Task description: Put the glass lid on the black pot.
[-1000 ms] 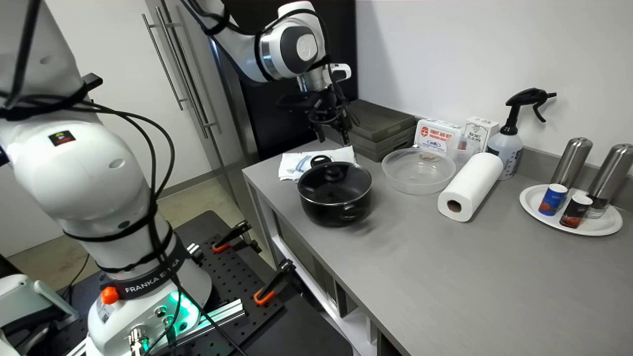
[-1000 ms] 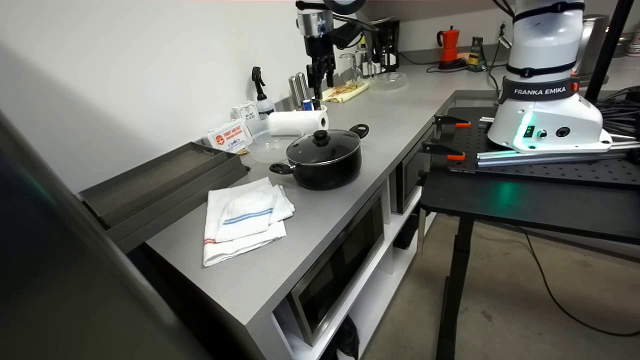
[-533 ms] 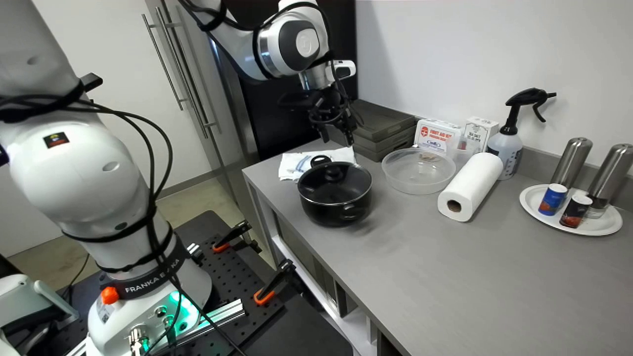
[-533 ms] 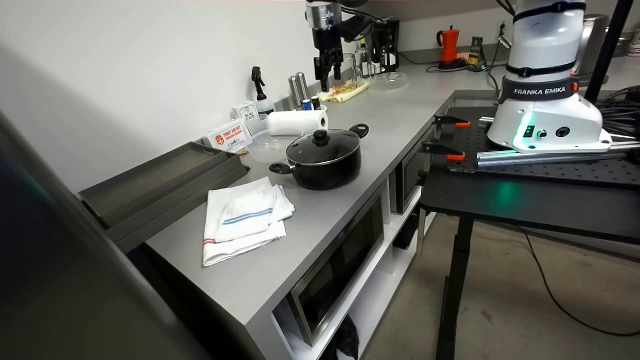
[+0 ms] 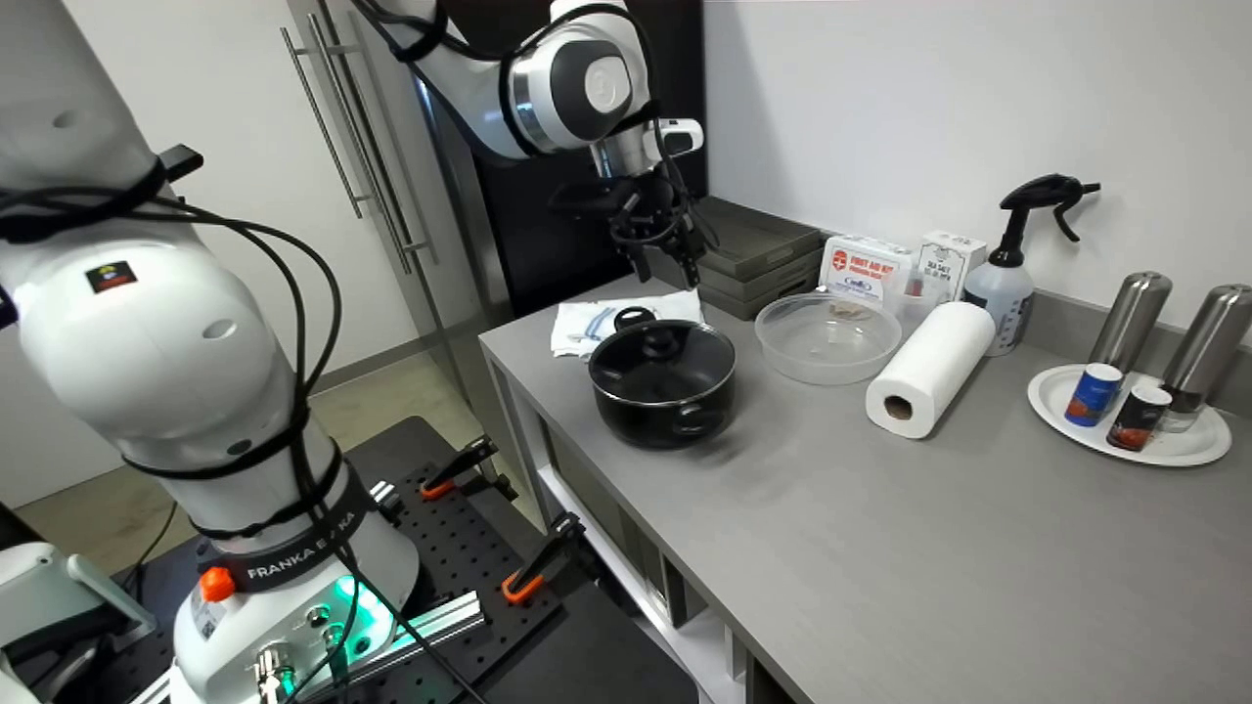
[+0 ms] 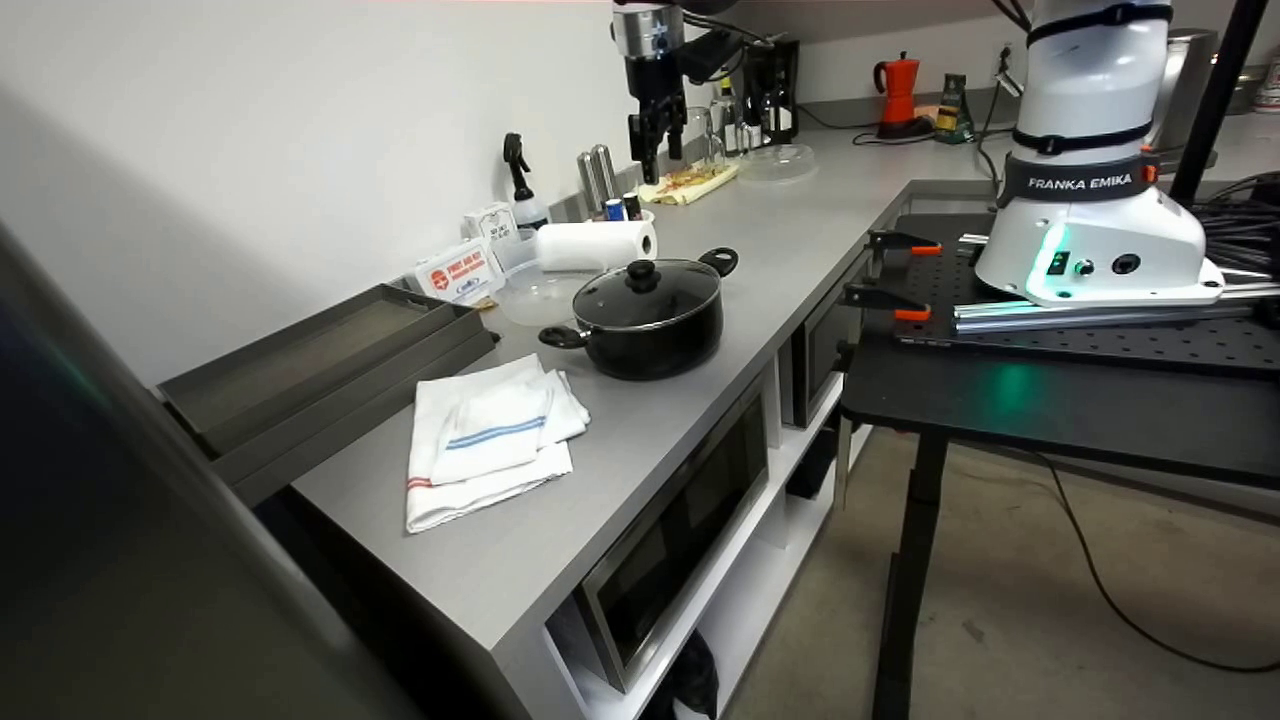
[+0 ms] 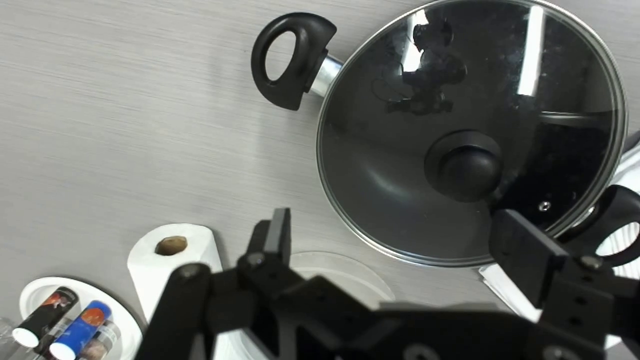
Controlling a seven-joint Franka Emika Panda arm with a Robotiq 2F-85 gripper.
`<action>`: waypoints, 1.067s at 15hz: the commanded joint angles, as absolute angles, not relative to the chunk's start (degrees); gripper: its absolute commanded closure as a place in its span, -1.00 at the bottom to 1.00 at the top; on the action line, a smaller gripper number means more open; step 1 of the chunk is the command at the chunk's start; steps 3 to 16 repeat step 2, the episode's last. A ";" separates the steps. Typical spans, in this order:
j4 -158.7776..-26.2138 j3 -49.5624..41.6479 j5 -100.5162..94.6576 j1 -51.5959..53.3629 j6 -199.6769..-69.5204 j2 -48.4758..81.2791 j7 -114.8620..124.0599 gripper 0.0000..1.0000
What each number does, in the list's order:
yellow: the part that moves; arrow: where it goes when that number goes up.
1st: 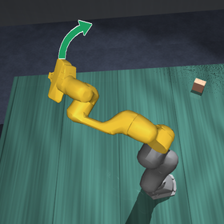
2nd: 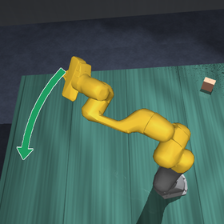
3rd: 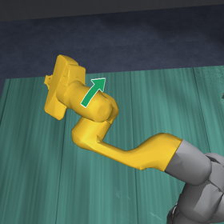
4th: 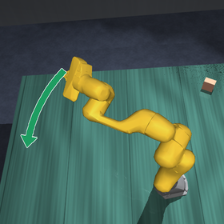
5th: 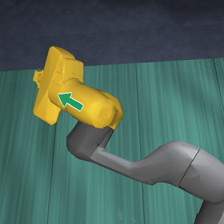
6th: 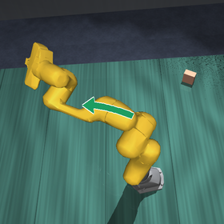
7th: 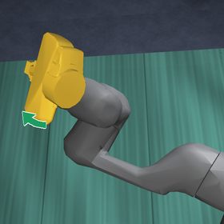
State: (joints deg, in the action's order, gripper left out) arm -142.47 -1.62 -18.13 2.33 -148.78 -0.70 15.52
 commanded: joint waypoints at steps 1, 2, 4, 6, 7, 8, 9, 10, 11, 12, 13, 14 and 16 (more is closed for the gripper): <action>-142.43 -0.80 -18.00 1.50 -148.67 -0.74 15.35 -1.00; -142.43 -0.80 -18.00 1.50 -148.67 -0.74 15.35 -1.00; -142.43 -0.80 -18.00 1.50 -148.67 -0.74 15.35 -1.00; -142.43 -0.80 -18.00 1.50 -148.67 -0.74 15.35 -1.00; -142.43 -0.80 -18.00 1.50 -148.67 -0.74 15.35 -1.00; -142.43 -0.80 -18.00 1.50 -148.67 -0.74 15.35 -1.00; -142.43 -0.80 -18.00 1.50 -148.67 -0.74 15.35 -1.00; -142.43 -0.80 -18.00 1.50 -148.67 -0.74 15.35 -1.00; -142.43 -0.80 -18.00 1.50 -148.67 -0.74 15.35 -1.00; -142.43 -0.80 -18.00 1.50 -148.67 -0.74 15.35 -1.00; -142.43 -0.80 -18.00 1.50 -148.67 -0.74 15.35 -1.00; -142.43 -0.80 -18.00 1.50 -148.67 -0.74 15.35 -1.00; -142.43 -0.80 -18.00 1.50 -148.67 -0.74 15.35 -1.00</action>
